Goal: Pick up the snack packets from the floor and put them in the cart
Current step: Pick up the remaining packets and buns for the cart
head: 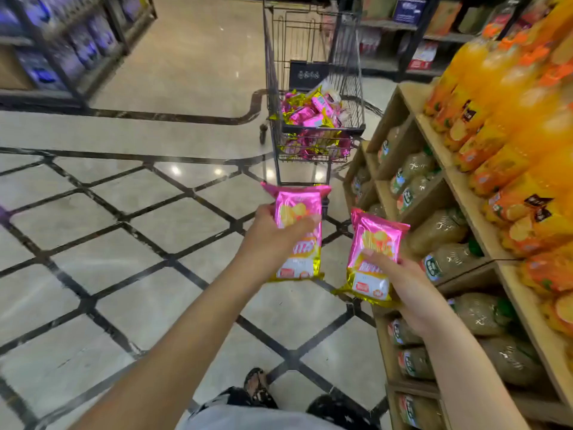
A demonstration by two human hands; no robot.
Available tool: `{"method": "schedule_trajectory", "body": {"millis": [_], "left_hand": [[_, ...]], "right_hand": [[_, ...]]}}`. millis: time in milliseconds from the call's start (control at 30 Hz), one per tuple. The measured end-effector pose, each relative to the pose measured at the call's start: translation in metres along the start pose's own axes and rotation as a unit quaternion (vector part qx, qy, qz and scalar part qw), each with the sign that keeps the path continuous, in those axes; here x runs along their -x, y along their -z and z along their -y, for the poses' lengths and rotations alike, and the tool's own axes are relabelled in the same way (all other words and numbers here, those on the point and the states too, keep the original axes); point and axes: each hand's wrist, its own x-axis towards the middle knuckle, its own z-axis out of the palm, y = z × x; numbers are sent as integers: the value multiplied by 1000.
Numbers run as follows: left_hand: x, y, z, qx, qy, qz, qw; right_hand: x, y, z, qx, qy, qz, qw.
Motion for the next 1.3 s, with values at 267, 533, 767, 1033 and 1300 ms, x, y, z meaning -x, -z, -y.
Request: {"method": "schedule_trajectory", "body": {"millis": [267, 533, 767, 1033, 1300], "left_hand": [[-169, -42, -89, -15, -50, 42, 998], [-356, -87, -152, -30, -51, 13, 998], [-415, -88, -174, -2, -6, 5, 1000], [-485, -78, -165, 12, 61, -4, 998], [-619, -48, -187, 14, 47, 27, 998]], "right_hand": [[-110, 23, 78, -26, 17, -52, 998], [-275, 45, 154, -63, 25, -42, 997], [-392, 68, 213, -62, -36, -2, 997], [-489, 54, 265, -52, -47, 33, 997], [-592, 14, 293, -74, -59, 2, 996]]}}
